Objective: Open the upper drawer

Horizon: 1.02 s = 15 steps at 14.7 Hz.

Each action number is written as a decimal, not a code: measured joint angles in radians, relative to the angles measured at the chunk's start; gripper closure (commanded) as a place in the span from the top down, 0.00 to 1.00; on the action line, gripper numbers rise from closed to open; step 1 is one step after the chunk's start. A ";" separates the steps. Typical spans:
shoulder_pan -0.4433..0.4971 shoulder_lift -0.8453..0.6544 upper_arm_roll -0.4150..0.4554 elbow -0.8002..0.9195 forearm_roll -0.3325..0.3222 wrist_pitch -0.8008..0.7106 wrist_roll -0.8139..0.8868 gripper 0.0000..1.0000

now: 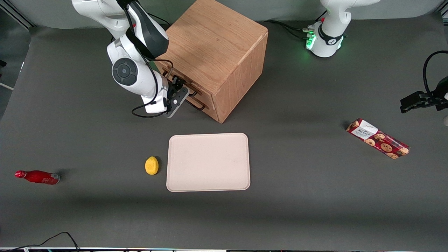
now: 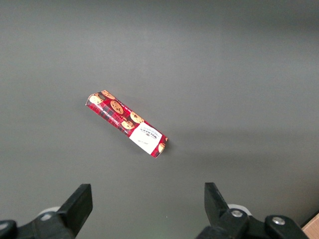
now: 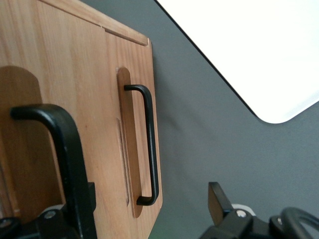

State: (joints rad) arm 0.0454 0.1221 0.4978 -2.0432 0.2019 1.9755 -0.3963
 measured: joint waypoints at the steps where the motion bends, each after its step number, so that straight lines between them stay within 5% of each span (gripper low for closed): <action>1: 0.000 0.001 -0.003 0.000 0.000 0.009 0.000 1.00; 15: -0.002 0.012 -0.121 0.025 -0.081 0.058 -0.009 1.00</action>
State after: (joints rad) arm 0.0437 0.1340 0.3767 -2.0183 0.1211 2.0330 -0.4050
